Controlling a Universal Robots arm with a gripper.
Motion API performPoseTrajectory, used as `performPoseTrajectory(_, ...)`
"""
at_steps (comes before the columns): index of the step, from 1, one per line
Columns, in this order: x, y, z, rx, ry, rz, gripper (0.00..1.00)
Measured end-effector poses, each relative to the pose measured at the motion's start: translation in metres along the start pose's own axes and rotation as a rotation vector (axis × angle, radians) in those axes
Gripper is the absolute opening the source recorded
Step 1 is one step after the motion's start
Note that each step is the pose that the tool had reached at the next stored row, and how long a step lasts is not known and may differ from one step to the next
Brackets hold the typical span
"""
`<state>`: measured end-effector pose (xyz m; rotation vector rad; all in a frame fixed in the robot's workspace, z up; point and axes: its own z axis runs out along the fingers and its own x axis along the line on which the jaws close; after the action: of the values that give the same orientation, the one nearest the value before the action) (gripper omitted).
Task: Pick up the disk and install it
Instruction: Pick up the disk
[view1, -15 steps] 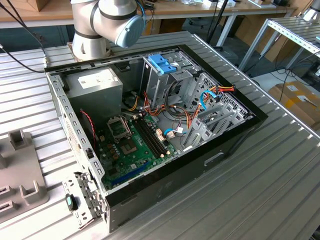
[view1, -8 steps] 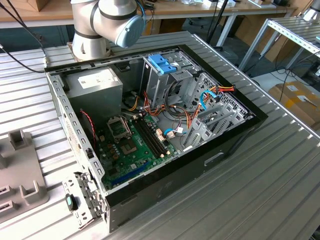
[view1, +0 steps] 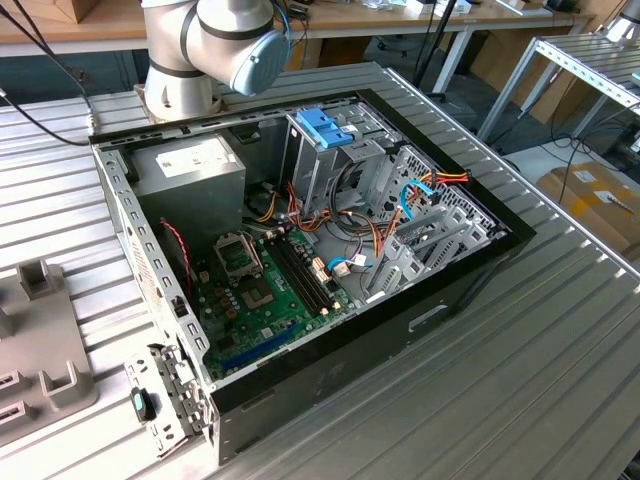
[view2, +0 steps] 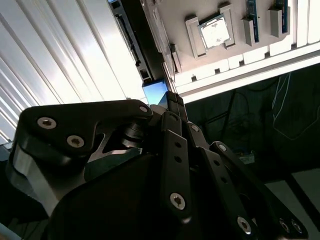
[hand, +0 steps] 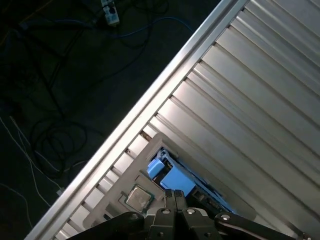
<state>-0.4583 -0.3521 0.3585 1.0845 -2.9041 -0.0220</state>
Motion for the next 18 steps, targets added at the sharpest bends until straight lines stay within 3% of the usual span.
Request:
performPoseTrajectory(7,0.0,0.0,0.0,0.0044,0.0036,-0.13,0.11)
performPoseTrajectory(9,0.0,0.0,0.0001,0.0065,0.0054,-0.193,0.11)
performPoseTrajectory(18,0.0,0.0,0.0005,0.0127,0.0104,-0.372,0.11)
